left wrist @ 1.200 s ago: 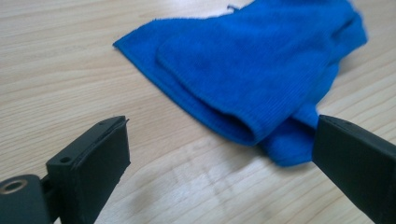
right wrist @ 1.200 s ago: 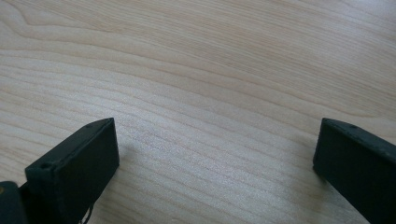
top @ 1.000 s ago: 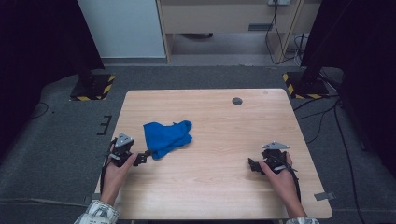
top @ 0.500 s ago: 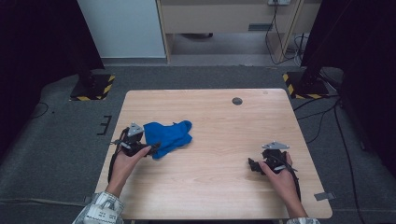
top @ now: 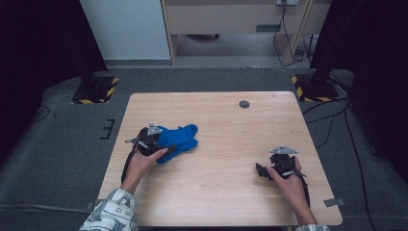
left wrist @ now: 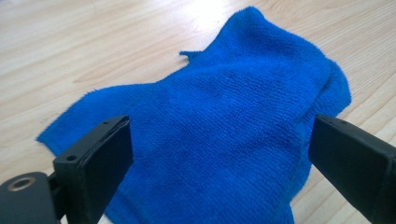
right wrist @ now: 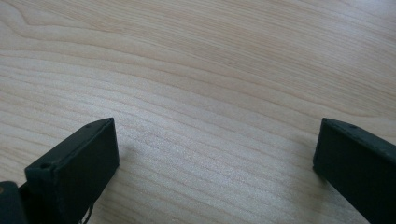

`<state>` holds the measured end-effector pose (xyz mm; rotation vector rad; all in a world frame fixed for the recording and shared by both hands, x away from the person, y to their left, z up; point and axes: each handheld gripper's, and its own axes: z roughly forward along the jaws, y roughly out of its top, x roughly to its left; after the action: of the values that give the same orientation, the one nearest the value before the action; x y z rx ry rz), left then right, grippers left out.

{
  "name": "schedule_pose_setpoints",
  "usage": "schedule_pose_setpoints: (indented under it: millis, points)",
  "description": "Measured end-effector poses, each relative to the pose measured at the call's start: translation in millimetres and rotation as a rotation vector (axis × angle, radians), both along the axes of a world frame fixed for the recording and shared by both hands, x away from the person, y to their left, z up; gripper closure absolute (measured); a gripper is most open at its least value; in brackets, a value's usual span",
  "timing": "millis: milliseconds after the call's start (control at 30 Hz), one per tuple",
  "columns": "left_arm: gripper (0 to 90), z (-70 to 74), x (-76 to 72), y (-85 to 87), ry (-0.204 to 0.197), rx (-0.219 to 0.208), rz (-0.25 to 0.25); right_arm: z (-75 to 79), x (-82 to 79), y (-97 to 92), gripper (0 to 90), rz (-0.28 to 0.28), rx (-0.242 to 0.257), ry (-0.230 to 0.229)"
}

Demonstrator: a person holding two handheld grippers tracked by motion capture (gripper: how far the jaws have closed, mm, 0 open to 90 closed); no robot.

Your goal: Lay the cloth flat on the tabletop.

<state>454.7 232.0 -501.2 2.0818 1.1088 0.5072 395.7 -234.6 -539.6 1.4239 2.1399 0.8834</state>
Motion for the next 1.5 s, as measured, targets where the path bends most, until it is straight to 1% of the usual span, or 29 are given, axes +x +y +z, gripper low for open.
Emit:
schedule_pose_setpoints:
  millis: [67, 100, 167, 267, 367, 400, 433, 567, 633, 700, 767, 833, 867, 900, 1000, 1133, 1233, 1267, 1300, 1333, 1367, 1400, 1433, 1467, 1500]
  points:
    - [8.5, -3.4, 2.2, -0.7, 0.009, 0.008, -0.003, 0.0, 0.0, 0.0, 0.5, 0.000, 0.000, 0.000]
    - [10.0, -3.4, 2.2, -0.7, 0.009, 0.008, -0.003, 0.0, 0.0, 0.0, 0.5, 0.000, 0.000, 0.000]
    - [11.5, -7.7, 4.6, -0.9, 0.028, 0.000, -0.006, 0.0, 0.0, 0.0, 0.5, 0.000, 0.000, 0.000]
    - [14.4, -10.9, 5.8, -2.9, 0.035, 0.001, -0.007, 0.0, 0.0, 0.1, 0.5, -0.001, 0.000, 0.000]
    - [19.7, -12.9, 6.9, -3.7, 0.041, -0.002, -0.010, 0.1, -0.1, 0.1, 0.5, 0.000, 0.000, 0.001]
    - [21.9, -14.4, 7.6, -4.6, 0.049, -0.013, -0.013, 0.1, -0.1, 0.1, 0.5, 0.000, 0.000, 0.001]
    - [24.7, -15.2, 8.0, -4.7, 0.047, -0.013, -0.013, 0.1, -0.1, 0.1, 0.5, -0.001, 0.000, 0.002]
    - [41.7, -20.5, 9.0, -6.6, 0.063, -0.020, -0.022, 0.2, -0.2, 0.3, 0.5, -0.003, 0.001, 0.002]
    - [50.2, -20.8, 7.6, -8.3, 0.050, -0.015, -0.028, 0.1, -0.3, 0.4, 0.5, -0.003, 0.001, 0.002]
    - [59.0, -21.0, 7.4, -9.7, 0.050, -0.020, -0.035, 0.2, -0.4, 0.5, 0.5, -0.004, 0.001, 0.002]
    - [70.4, -20.2, 7.8, -10.3, 0.051, -0.024, -0.044, 0.2, -0.4, 0.5, 0.5, -0.003, 0.001, 0.002]
    - [80.6, -19.2, 7.9, -10.9, 0.052, -0.024, -0.041, 0.2, -0.4, 0.5, 0.5, -0.003, 0.001, 0.003]
    - [84.4, -19.2, 7.9, -10.9, 0.052, -0.024, -0.041, 0.2, -0.5, 0.5, 0.5, -0.004, 0.002, 0.003]
    - [85.9, -18.6, 8.1, -10.9, 0.057, -0.033, -0.044, 0.2, -0.5, 0.6, 0.5, -0.004, 0.002, 0.003]
    - [86.9, -17.6, 7.8, -10.3, 0.056, -0.036, -0.041, 0.2, -0.5, 0.6, 0.5, -0.005, 0.002, 0.003]
    - [87.5, -14.8, 7.2, -8.9, 0.058, -0.055, -0.038, 0.2, -0.6, 0.7, 0.5, -0.005, 0.002, 0.004]
    - [87.3, -14.2, 6.9, -9.8, 0.061, -0.051, -0.041, 0.2, -0.6, 0.7, 0.5, -0.006, 0.003, 0.004]
    - [87.0, -13.9, 6.7, -10.1, 0.064, -0.056, -0.041, 0.2, -0.7, 0.8, 0.5, -0.007, 0.002, 0.003]
    - [86.2, -13.7, 6.5, -10.4, 0.060, -0.055, -0.041, 0.2, -0.8, 0.9, 0.5, -0.006, 0.002, 0.004]
    - [83.2, -13.6, 6.6, -10.8, 0.056, -0.056, -0.038, 0.2, -1.0, 1.0, 0.5, -0.007, 0.003, 0.005]
    - [76.9, -13.6, 6.6, -10.8, 0.056, -0.056, -0.038, 0.2, -1.0, 1.0, 0.5, -0.007, 0.003, 0.005]
    - [67.3, -15.7, 8.7, -11.9, 0.071, -0.079, -0.032, 0.3, -1.0, 0.9, 0.5, -0.006, 0.002, 0.004]
    - [57.0, -17.9, 10.3, -13.2, 0.097, -0.094, -0.046, 0.2, -0.9, 0.8, 0.5, -0.004, 0.001, 0.003]
    - [50.1, -19.7, 11.3, -14.7, 0.106, -0.091, -0.060, 0.2, -0.9, 0.8, 0.5, -0.004, 0.001, 0.003]
    - [44.4, -21.5, 11.8, -16.2, 0.104, -0.076, -0.062, 0.2, -1.0, 0.9, 0.5, -0.005, 0.002, 0.004]
